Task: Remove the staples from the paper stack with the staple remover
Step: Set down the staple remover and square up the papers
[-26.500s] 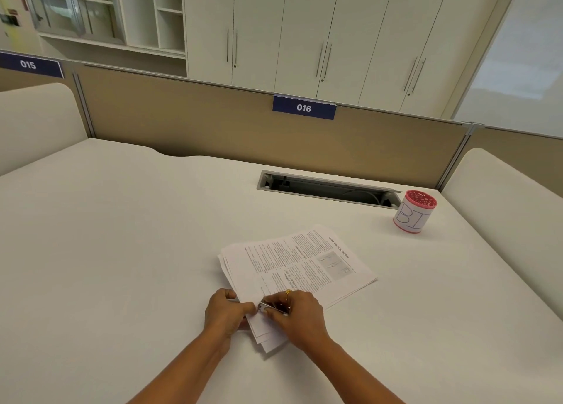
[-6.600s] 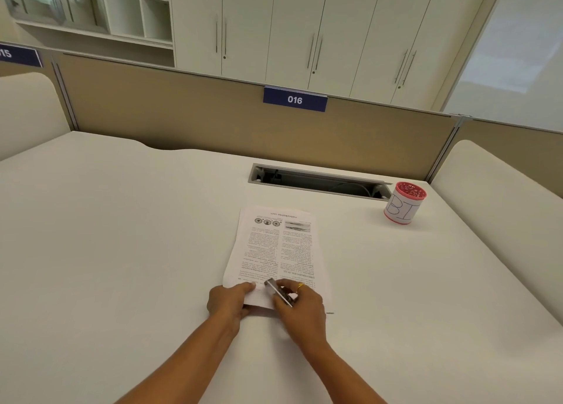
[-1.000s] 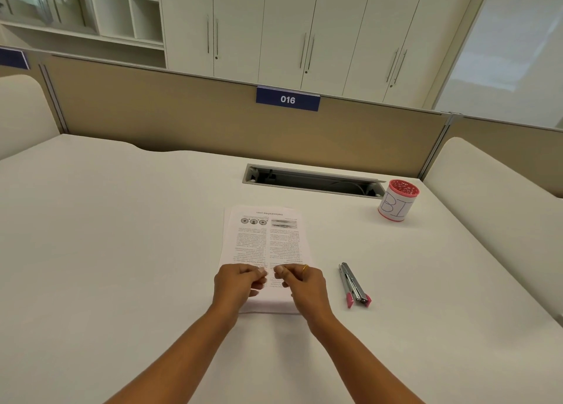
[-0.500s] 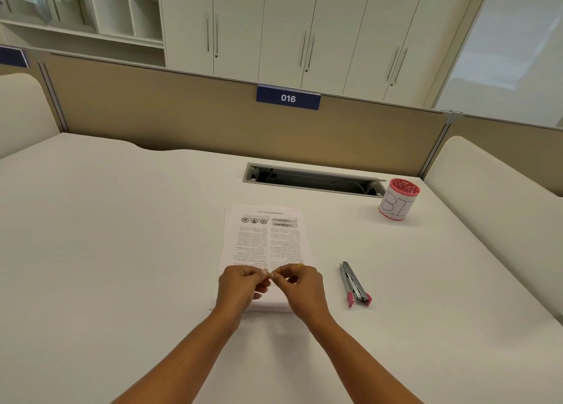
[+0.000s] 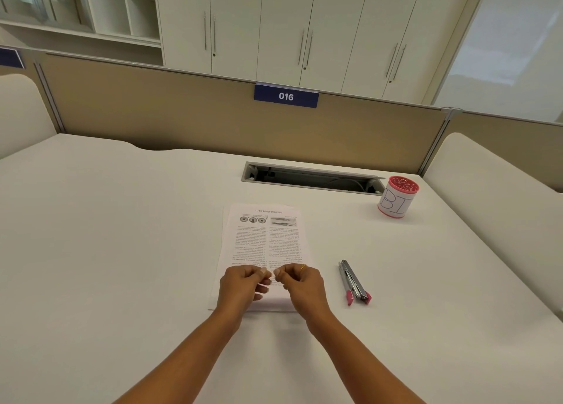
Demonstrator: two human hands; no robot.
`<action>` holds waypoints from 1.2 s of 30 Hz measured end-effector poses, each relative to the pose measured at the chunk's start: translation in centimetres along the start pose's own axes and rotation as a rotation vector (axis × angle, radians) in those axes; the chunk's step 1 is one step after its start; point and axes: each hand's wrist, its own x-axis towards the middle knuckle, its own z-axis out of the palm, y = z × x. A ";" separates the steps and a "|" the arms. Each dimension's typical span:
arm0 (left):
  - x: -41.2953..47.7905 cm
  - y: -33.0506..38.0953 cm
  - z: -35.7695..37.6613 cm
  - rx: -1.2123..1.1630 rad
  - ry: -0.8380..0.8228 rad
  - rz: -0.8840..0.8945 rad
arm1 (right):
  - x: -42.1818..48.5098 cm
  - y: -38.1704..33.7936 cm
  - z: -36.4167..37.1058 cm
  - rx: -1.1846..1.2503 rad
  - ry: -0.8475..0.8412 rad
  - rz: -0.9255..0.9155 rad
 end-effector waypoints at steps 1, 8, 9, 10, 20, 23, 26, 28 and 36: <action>0.0 -0.1 0.1 0.008 -0.002 -0.001 | 0.0 0.1 0.0 -0.001 0.003 0.001; 0.6 -0.5 0.5 0.093 -0.003 0.010 | 0.5 0.6 -0.4 0.038 0.034 0.038; 0.8 -0.6 0.5 0.120 -0.005 0.022 | 0.6 0.7 -0.5 0.042 0.045 0.046; 1.0 -0.5 0.6 0.147 -0.010 0.037 | 0.8 0.9 -0.8 0.053 0.058 0.055; 3.8 0.5 2.7 0.407 -0.052 0.242 | 3.0 1.8 -2.7 0.246 0.163 0.120; 5.1 1.1 4.1 0.490 -0.065 0.305 | 3.9 1.7 -3.8 0.310 0.165 0.141; 6.5 1.5 5.4 0.570 -0.079 0.360 | 4.8 1.7 -5.1 0.477 0.176 0.219; 7.4 1.5 6.1 0.612 -0.081 0.382 | 5.3 1.8 -5.8 0.592 0.179 0.273; 11.0 1.5 9.4 0.665 -0.059 0.492 | 8.2 2.8 -8.7 0.533 0.292 0.254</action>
